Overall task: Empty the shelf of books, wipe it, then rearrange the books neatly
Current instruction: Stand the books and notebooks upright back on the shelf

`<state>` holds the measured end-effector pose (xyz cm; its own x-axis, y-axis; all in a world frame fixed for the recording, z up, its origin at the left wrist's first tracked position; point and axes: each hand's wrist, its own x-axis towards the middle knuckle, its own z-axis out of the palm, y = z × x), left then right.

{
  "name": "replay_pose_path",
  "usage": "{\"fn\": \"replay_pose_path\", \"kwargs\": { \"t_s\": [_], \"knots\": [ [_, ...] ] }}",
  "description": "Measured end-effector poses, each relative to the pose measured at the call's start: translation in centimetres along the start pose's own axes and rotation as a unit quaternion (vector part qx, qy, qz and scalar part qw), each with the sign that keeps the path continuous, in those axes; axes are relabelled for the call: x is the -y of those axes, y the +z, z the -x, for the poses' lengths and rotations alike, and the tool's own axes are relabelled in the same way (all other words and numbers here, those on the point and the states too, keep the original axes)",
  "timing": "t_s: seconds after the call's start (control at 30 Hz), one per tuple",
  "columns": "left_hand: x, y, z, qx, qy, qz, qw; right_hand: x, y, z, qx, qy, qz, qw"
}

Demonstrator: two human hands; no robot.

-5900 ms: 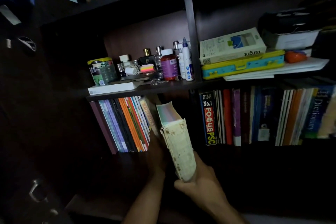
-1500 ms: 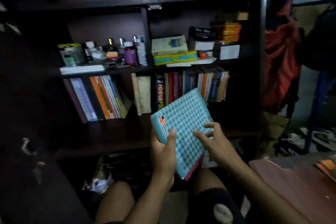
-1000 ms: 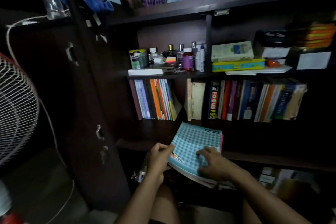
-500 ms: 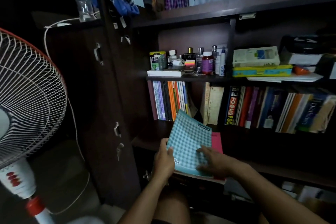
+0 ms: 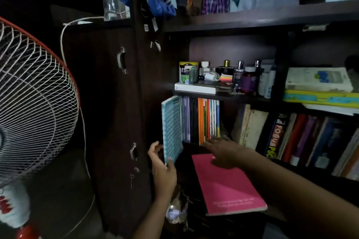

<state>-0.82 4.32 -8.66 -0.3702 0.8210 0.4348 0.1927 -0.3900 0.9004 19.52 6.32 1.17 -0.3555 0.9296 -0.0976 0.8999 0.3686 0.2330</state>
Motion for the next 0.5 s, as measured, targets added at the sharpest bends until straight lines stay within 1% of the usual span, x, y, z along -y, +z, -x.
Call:
{"fn": "replay_pose_path", "kwargs": {
  "t_s": [0.1, 0.2, 0.27, 0.33, 0.4, 0.5],
  "knots": [
    [0.8, 1.9, -2.9, 0.025, -0.045, -0.048, 0.998, -0.3, -2.6, -3.1, -0.026, -0.031, 0.066, 0.997],
    [1.9, 3.6, -4.9, 0.011, -0.083, -0.065, 0.994, -0.7, -3.7, -6.5, -0.042, -0.050, 0.113, 0.991],
    [3.0, 4.3, -5.3, 0.002, -0.079, -0.060, 0.995, -0.7, -3.8, -8.4, -0.050, -0.059, 0.148, 0.986],
    [4.5, 4.6, -5.7, -0.005, -0.082, -0.056, 0.995, -0.8, -3.2, -10.8, -0.076, -0.075, 0.198, 0.974],
    [5.4, 4.8, -6.2, -0.009, -0.097, -0.077, 0.992, -0.9, -2.6, -12.9, -0.107, -0.091, 0.257, 0.956],
    [6.1, 4.9, -6.1, 0.012, -0.091, -0.092, 0.991, -1.5, -2.0, -14.7, -0.145, -0.102, 0.332, 0.926]
  ]
}}
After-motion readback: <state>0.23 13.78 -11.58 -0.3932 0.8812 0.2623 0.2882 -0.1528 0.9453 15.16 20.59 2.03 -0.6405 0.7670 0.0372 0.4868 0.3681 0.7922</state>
